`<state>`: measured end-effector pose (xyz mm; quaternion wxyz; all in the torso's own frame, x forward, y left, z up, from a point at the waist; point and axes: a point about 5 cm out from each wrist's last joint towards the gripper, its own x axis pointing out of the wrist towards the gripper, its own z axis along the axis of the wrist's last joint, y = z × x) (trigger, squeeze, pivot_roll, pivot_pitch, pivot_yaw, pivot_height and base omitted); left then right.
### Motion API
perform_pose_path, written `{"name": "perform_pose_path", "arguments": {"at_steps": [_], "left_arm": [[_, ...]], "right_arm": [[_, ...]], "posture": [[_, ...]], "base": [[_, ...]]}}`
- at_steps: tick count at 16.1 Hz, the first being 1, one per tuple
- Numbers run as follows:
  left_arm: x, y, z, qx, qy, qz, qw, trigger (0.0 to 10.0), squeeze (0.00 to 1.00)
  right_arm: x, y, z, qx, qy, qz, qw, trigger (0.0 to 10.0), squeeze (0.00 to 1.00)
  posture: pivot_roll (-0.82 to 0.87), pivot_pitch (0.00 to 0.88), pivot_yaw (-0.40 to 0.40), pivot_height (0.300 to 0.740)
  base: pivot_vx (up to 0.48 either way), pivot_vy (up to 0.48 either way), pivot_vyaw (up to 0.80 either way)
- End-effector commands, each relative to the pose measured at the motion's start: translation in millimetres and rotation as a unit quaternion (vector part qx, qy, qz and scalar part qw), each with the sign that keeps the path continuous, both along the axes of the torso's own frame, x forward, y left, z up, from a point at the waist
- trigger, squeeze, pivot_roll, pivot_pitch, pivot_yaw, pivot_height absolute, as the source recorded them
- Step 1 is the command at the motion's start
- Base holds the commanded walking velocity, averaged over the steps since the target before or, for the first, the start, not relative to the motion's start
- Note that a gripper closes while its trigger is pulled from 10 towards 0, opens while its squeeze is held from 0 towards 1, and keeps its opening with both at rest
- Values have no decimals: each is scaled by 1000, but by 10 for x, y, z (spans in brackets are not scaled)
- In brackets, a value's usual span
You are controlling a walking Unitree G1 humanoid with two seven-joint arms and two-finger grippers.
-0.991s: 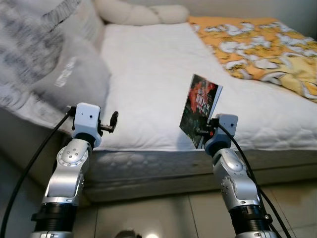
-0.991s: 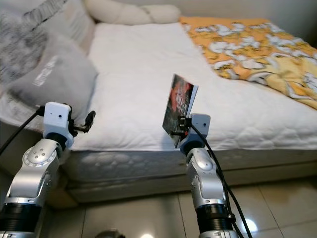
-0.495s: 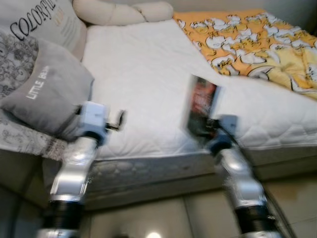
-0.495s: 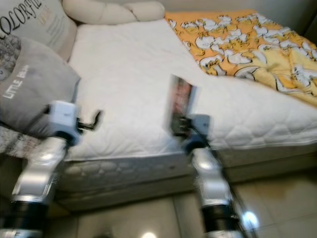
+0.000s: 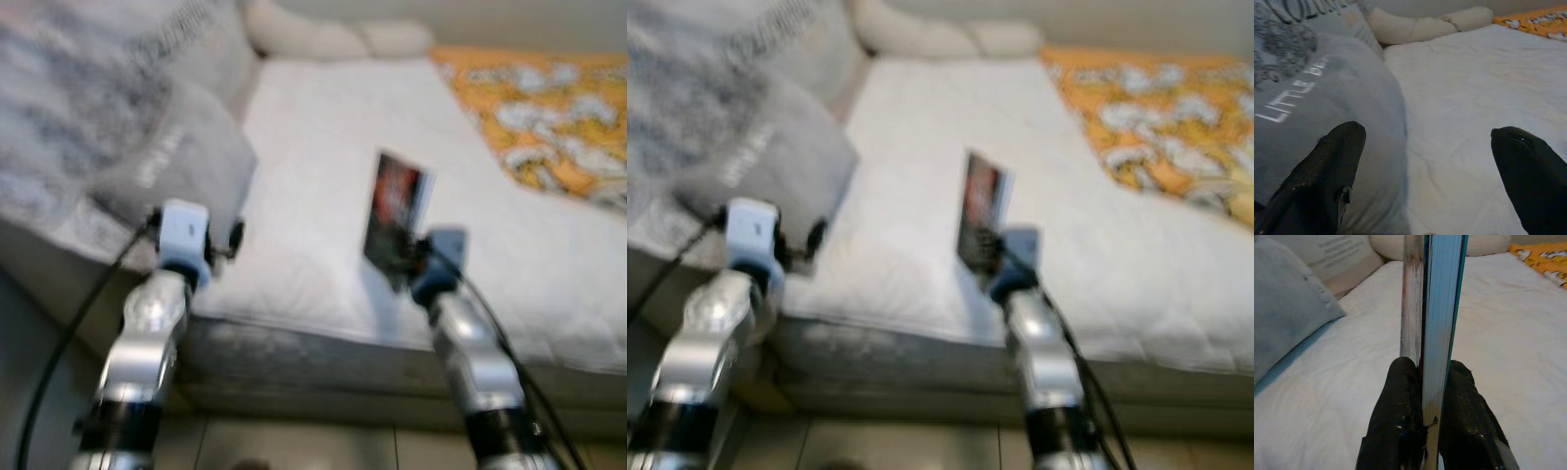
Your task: Clean up the room
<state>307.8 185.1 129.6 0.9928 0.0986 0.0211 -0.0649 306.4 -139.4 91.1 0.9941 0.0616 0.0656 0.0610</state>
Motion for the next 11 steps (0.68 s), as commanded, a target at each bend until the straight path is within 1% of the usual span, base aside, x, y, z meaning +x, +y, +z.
{"name": "perform_pose_path", "arguments": {"at_steps": [1, 11], "left_arm": [[7, 9, 17, 3, -1, -3, 1000, 10000, 620], [-10, 4, 10, 0, -2, -8, 1000, 10000, 620]], "right_arm": [[35, 52, 112, 8, -25, 7, 1000, 10000, 0], [18, 38, 98, 3, -23, 11, 1000, 10000, 0]], "posture": [[53, 0, -28, 740], [56, 0, -30, 740]], "base": [[326, 0, 0], [342, 0, 0]]}}
